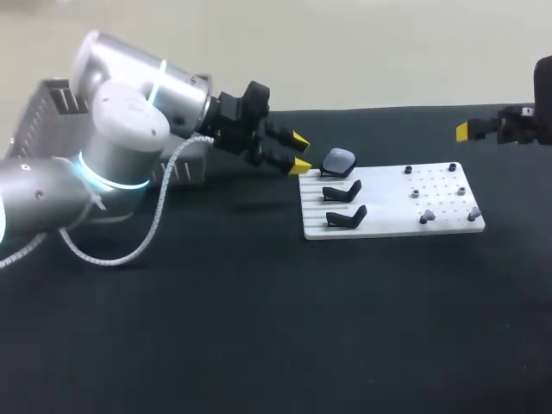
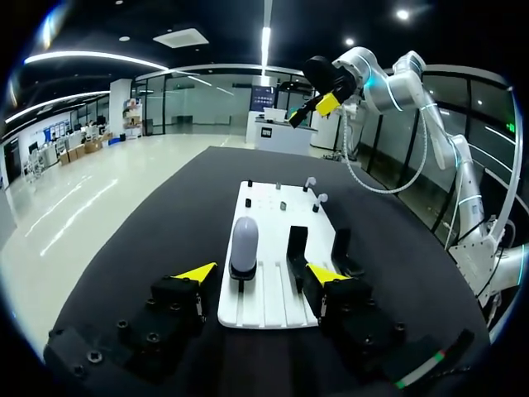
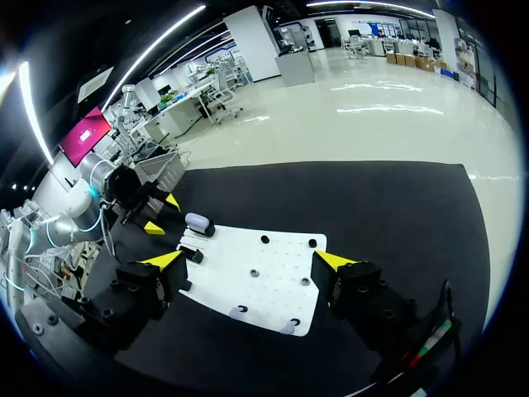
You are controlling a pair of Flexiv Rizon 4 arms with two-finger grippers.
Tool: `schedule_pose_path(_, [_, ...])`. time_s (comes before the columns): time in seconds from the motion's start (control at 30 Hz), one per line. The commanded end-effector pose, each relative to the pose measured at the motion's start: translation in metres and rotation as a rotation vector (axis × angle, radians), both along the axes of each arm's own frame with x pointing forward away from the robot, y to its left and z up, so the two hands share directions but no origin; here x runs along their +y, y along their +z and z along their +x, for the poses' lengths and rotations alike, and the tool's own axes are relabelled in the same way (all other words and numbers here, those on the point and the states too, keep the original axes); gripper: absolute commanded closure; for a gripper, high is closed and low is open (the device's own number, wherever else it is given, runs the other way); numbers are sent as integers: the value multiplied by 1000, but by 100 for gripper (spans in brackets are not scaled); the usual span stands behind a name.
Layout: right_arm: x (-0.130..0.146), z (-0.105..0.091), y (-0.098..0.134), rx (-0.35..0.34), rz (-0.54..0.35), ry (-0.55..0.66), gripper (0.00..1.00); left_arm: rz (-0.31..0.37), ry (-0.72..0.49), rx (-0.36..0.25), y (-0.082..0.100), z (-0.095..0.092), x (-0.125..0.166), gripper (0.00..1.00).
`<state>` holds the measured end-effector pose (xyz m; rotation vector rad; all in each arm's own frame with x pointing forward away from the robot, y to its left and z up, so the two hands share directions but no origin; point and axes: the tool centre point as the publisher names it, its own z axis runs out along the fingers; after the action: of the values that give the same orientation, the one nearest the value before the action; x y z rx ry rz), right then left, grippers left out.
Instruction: Pick up each earbud case from the left stands, insert the matching earbuds, close the lid, and place the case in the box.
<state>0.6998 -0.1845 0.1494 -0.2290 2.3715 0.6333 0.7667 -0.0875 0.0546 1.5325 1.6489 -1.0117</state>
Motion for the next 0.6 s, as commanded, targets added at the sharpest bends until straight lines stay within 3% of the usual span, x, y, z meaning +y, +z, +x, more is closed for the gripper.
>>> schedule_pose_path(0.03, [0,0,0,0,-1,0,0,-13,2,0,-7,1,-3,28])
schedule_pose_path(0.43, [0,0,0,0,-1,0,0,-14,-21,0,-11,0,-16,40])
schedule_pose_path(0.6, [0,0,0,0,-1,0,0,-13,-30,2,-14,2,-19,40])
